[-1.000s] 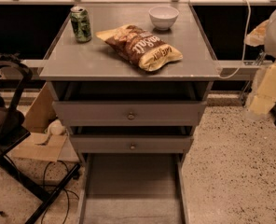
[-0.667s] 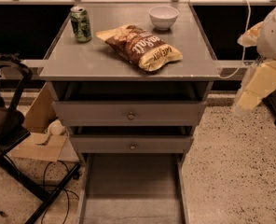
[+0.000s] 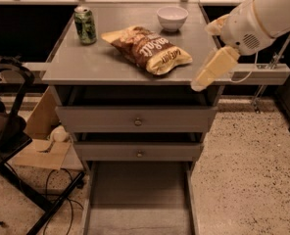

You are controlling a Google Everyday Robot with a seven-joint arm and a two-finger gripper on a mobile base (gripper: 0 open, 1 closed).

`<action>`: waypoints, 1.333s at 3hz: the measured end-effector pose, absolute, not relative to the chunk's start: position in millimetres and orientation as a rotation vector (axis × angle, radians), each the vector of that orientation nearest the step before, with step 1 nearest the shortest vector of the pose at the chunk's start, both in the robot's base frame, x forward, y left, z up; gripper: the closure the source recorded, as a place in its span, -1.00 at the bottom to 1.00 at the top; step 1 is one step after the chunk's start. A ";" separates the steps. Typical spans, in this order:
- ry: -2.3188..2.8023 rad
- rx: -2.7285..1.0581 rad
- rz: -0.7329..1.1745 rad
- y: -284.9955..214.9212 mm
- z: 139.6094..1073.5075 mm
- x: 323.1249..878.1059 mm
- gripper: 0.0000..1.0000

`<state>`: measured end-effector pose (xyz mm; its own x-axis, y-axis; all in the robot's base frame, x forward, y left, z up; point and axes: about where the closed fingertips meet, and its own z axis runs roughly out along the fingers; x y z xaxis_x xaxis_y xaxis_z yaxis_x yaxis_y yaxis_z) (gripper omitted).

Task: Place green can into bottom drawer

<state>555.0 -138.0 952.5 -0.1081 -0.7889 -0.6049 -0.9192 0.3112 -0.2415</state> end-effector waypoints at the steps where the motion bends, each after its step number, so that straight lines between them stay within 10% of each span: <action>1: 1.806 -1.433 0.360 -93.8 951.4 600.1 -1.00; 4: 1.693 -1.257 0.403 -55.1 952.9 650.0 -1.00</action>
Offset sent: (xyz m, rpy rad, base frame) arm 0.1304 0.1122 -0.0095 0.4650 -0.2037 -0.0568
